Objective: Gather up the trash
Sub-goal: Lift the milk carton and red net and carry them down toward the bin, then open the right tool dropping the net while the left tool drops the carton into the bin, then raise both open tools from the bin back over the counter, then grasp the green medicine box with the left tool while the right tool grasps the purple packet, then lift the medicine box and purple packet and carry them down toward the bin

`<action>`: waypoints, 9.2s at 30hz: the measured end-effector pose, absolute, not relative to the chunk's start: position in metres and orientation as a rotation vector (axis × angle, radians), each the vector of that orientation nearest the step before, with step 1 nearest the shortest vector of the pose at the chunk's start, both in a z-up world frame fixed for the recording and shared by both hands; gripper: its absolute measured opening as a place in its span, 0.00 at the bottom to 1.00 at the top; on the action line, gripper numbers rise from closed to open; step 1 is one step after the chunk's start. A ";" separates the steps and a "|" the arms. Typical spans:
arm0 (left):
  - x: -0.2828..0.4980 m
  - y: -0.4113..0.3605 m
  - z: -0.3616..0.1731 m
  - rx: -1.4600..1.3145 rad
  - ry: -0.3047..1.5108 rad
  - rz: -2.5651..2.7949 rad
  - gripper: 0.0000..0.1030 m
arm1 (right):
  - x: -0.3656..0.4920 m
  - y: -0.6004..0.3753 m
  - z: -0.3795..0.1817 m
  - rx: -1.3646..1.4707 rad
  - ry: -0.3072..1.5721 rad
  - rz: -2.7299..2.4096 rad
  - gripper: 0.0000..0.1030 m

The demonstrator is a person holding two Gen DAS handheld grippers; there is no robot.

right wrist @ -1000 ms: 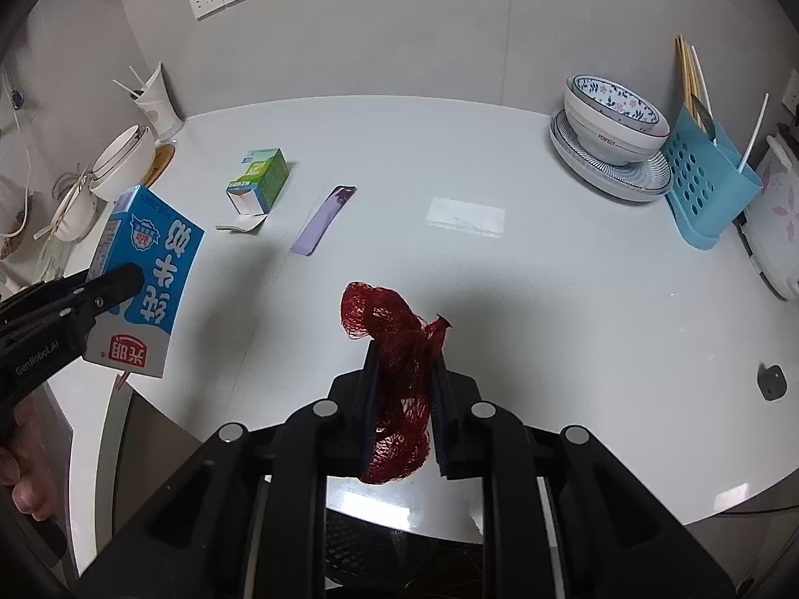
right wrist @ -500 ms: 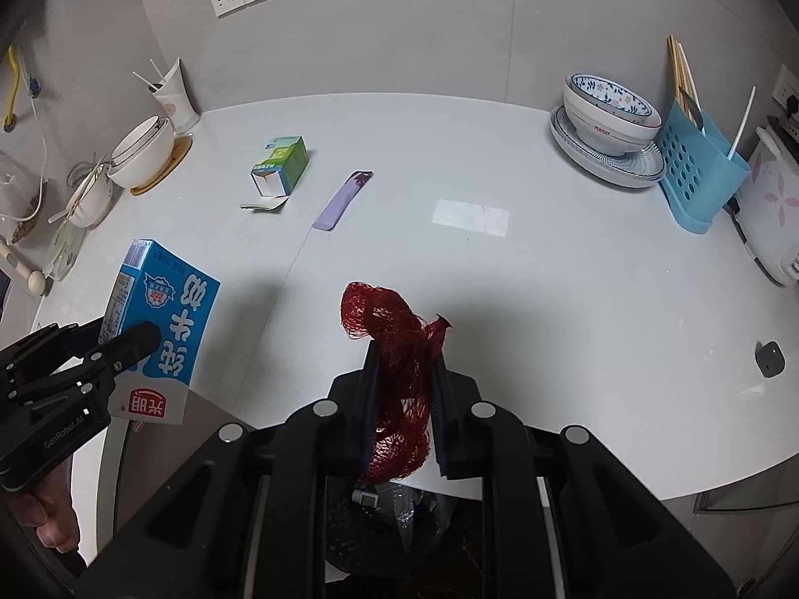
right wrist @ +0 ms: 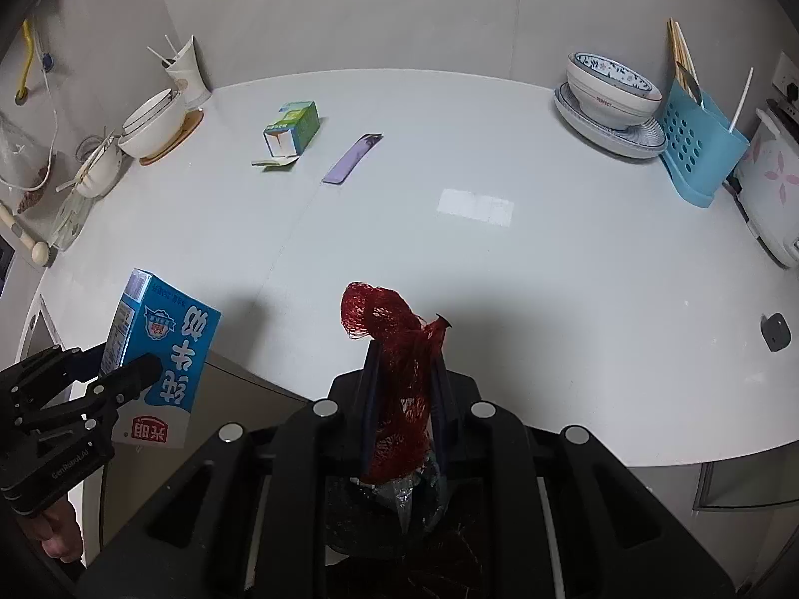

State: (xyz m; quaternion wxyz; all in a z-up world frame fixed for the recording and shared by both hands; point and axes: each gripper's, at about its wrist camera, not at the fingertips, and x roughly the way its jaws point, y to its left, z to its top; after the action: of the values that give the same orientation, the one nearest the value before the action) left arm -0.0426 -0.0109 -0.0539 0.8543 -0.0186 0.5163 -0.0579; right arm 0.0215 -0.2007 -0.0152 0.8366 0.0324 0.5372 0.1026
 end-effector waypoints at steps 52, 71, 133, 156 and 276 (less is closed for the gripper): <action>-0.141 0.001 -0.256 -0.067 1.267 -0.095 0.39 | -0.102 -0.132 -0.208 -0.034 1.368 0.532 0.16; -0.129 -0.002 -0.280 -0.066 1.323 -0.088 0.39 | -0.089 -0.130 -0.271 -0.023 1.439 0.466 0.50; -0.005 -0.007 -0.079 -0.045 1.063 -0.083 0.94 | 0.034 -0.230 -0.017 0.108 1.129 0.209 0.92; 0.155 0.015 -0.043 -0.057 1.003 0.088 0.93 | 0.186 -0.213 -0.029 0.128 1.174 0.234 0.92; 0.073 -0.017 -0.045 -0.011 1.021 0.001 0.45 | 0.128 -0.176 -0.025 0.100 1.196 0.127 0.09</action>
State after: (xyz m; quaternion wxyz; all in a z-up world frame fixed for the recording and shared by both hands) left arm 0.0731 -0.0170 -0.0446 0.8725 -0.0055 0.4887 0.0005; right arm 0.1281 -0.1759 -0.0249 0.8235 0.0471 0.5623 0.0598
